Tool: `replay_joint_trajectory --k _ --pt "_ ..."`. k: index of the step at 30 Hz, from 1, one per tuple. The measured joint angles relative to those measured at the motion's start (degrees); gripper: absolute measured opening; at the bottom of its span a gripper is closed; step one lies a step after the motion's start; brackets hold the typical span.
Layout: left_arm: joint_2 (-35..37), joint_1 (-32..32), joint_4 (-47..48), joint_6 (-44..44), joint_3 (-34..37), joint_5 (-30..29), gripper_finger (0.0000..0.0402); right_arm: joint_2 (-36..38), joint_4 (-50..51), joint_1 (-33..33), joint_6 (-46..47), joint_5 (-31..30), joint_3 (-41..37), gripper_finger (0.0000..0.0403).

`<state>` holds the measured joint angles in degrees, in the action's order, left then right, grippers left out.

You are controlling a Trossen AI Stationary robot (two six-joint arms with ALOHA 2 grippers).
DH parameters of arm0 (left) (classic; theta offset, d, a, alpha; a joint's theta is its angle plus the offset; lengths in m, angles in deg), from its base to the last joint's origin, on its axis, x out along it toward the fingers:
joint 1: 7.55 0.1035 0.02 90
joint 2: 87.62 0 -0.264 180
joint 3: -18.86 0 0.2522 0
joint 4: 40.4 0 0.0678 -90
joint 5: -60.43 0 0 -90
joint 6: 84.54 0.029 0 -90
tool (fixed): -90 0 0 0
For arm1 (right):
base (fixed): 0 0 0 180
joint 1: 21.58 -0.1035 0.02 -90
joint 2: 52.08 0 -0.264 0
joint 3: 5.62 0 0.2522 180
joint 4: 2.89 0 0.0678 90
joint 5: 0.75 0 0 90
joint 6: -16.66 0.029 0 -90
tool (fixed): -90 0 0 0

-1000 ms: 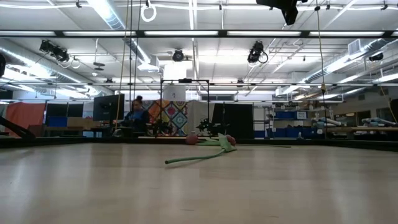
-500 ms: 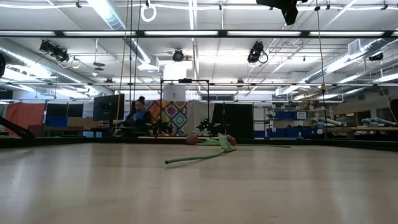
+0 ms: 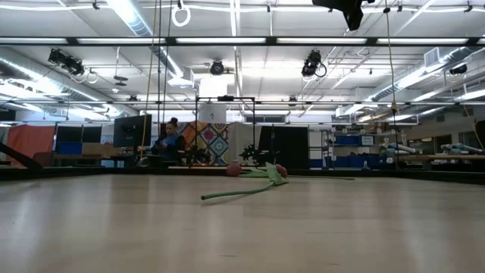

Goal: Sort flowers into vase by color
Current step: Put the bottom red flower into the transparent vase

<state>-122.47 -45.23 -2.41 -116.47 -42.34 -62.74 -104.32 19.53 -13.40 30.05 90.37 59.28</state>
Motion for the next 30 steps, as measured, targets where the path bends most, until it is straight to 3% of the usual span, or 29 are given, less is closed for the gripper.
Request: replay_joint_trajectory --k 5,9,14,17,25,30 --pt "-11.9 13.9 -1.6 -7.0 0.1 3.8 0.028 0.0 0.0 0.0 0.0 0.0 0.0 0.0132" --pt "-23.1 24.3 -9.9 -8.6 0.1 11.3 0.028 0.0 0.0 0.0 0.0 0.0 0.0 0.0132" --pt "-38.9 32.1 -24.7 -10.6 0.0 18.3 0.0279 0.0 0.0 0.0 0.0 0.0 0.0 0.0132" --pt "-47.2 34.9 -28.8 -13.9 -0.1 19.1 0.0279 0.0 0.0 0.0 0.0 0.0 0.0 0.0132" --pt "-65.5 39.2 -24.6 -15.6 -8.7 25.9 0.0279 0.0 0.0 0.0 0.0 0.0 0.0 0.0132" --pt "-73.9 40.3 -12.6 -13.4 -20.4 27.5 0.0278 0.0 0.0 0.0 0.0 0.0 0.0 0.0132"
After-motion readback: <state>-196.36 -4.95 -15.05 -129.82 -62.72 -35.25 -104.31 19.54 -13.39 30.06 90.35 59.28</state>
